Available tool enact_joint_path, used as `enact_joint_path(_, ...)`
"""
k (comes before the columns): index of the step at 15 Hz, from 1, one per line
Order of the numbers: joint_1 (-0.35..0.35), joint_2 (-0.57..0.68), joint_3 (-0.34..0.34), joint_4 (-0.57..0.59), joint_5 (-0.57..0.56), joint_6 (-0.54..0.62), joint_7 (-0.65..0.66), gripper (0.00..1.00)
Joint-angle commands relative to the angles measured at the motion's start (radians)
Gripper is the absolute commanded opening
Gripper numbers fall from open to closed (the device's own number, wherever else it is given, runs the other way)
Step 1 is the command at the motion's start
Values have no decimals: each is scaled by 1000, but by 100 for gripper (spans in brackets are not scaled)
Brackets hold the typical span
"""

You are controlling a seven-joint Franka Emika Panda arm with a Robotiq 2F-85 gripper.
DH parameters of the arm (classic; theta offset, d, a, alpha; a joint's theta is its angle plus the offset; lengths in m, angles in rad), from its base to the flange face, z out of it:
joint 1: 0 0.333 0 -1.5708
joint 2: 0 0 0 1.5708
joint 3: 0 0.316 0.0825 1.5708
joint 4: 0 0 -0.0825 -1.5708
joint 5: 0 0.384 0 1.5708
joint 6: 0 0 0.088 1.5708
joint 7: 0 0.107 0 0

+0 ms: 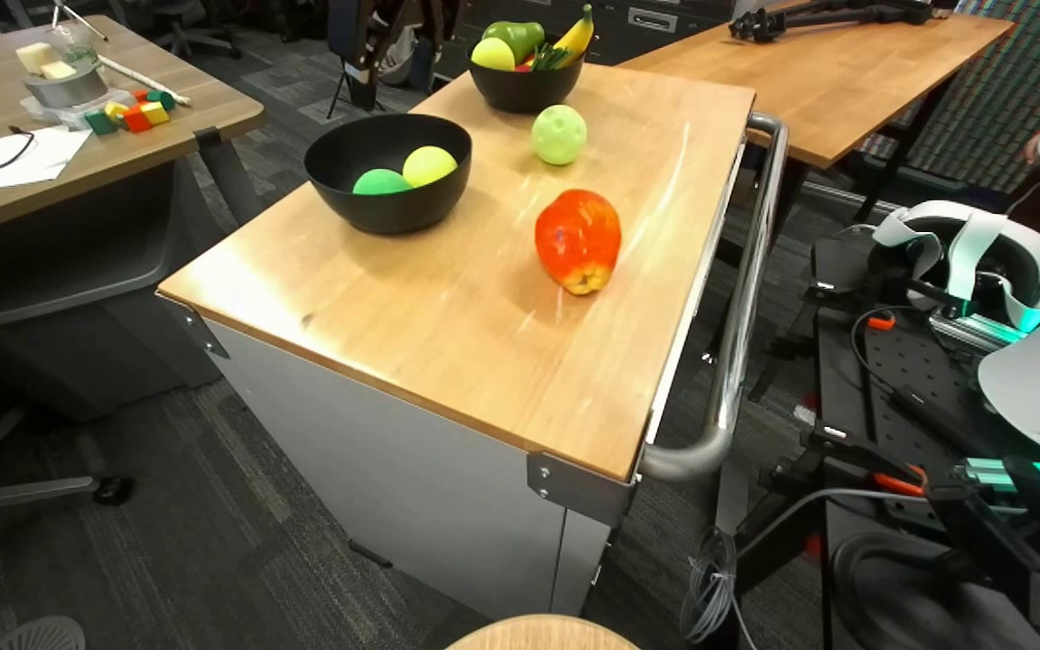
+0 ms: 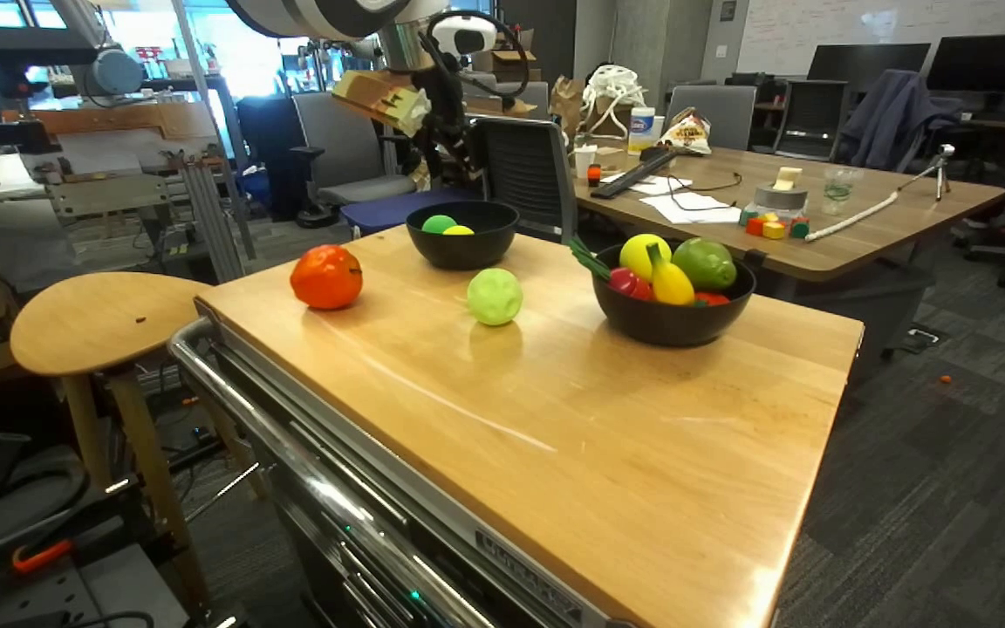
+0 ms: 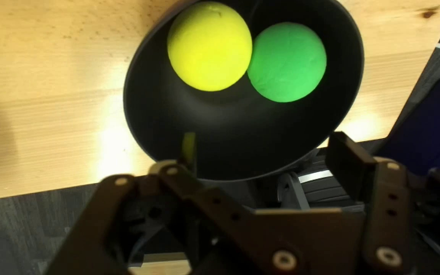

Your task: Remove all the fruit toys from the bowls starting with the one on the left

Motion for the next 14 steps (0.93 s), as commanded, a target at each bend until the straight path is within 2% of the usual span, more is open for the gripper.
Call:
enact_joint_path(1, 7, 69, -19, 61, -22, 12, 30, 85)
enact_joint_path(4, 7, 105, -29, 63, -17, 15, 34, 73)
enact_joint_path(5, 7, 116, -31, 63, -16, 16, 36, 64)
enact_joint_path(6, 9, 126, -34, 62, -17, 15, 40, 68)
enact_joint_path(7, 11, 138, -36, 63, -18, 15, 43, 64)
enact_joint_path(14, 22, 178, -46, 87, -27, 0, 75, 66)
